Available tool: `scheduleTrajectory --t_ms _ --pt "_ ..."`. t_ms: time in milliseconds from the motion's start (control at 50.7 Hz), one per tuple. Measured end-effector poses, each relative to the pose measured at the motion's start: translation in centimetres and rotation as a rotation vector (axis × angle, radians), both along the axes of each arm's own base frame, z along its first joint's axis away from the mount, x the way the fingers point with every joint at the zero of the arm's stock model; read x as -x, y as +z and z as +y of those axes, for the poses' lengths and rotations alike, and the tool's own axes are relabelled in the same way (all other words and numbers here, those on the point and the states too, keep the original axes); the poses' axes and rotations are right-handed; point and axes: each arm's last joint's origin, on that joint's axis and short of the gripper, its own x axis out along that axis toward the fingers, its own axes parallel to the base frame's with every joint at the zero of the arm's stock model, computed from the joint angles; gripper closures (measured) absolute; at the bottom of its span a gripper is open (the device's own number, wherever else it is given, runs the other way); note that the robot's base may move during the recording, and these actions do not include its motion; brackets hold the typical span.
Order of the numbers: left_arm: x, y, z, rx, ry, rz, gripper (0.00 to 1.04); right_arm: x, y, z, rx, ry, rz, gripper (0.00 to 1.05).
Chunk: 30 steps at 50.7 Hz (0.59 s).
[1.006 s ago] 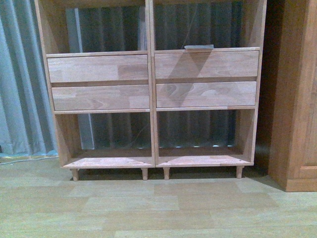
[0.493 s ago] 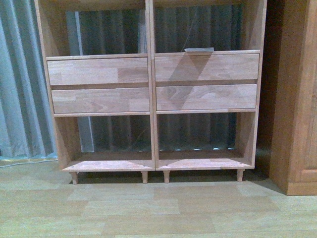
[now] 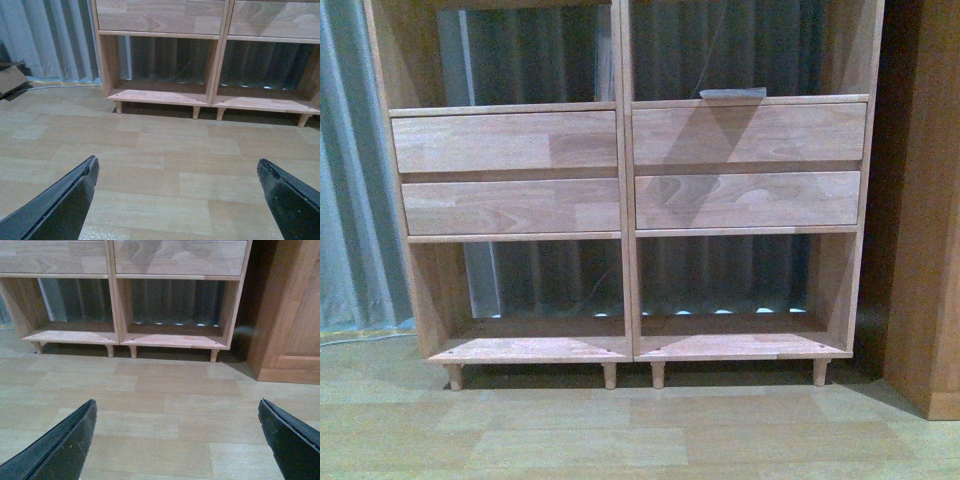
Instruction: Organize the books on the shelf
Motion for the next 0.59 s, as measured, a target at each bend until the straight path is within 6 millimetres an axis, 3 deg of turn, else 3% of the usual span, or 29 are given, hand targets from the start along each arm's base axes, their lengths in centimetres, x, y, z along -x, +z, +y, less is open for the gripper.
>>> scheduleTrajectory --t_ms 592 --pt "-0.01 -0.01 0.00 0.000 0.000 0.001 0.07 0.00 0.00 0.00 0.000 0.000 0.000 0.07"
